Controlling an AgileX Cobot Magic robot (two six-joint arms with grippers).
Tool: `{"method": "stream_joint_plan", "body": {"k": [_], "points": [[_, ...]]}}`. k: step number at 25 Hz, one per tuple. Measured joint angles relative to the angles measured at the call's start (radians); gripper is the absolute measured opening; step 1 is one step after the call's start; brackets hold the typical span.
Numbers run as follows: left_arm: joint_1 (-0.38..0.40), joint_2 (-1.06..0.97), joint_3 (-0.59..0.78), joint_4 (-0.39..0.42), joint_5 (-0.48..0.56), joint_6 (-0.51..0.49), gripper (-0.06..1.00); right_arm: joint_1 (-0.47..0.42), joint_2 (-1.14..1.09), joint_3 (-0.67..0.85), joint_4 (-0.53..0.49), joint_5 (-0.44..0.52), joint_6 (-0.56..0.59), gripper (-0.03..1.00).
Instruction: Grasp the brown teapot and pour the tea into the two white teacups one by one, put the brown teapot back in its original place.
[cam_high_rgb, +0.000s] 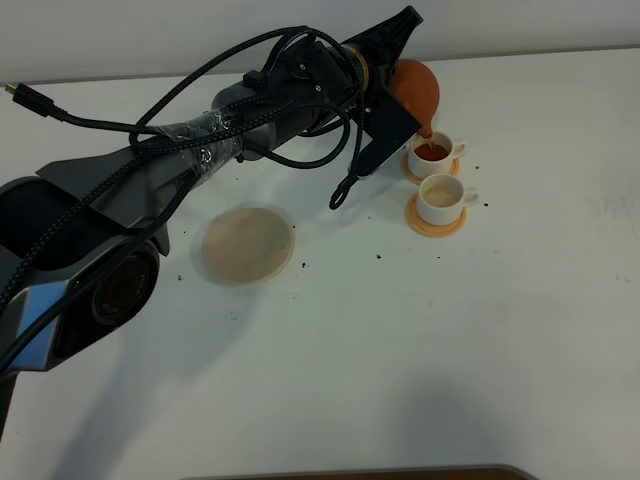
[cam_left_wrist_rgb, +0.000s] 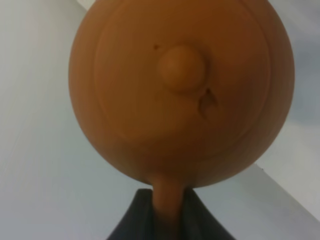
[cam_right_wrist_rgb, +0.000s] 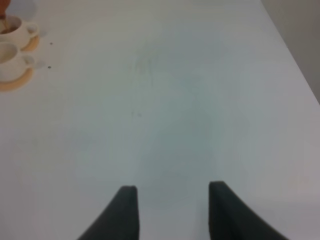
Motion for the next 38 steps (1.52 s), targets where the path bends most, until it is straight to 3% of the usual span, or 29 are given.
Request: {"method": "stream_joint_plan", "body": {"k": [38], "points": [[0.0,0.0,0.0,0.0,-0.016,0.004,0.14,0.0,0.0,0.0,0.0,0.0,0.0,0.36]]}}
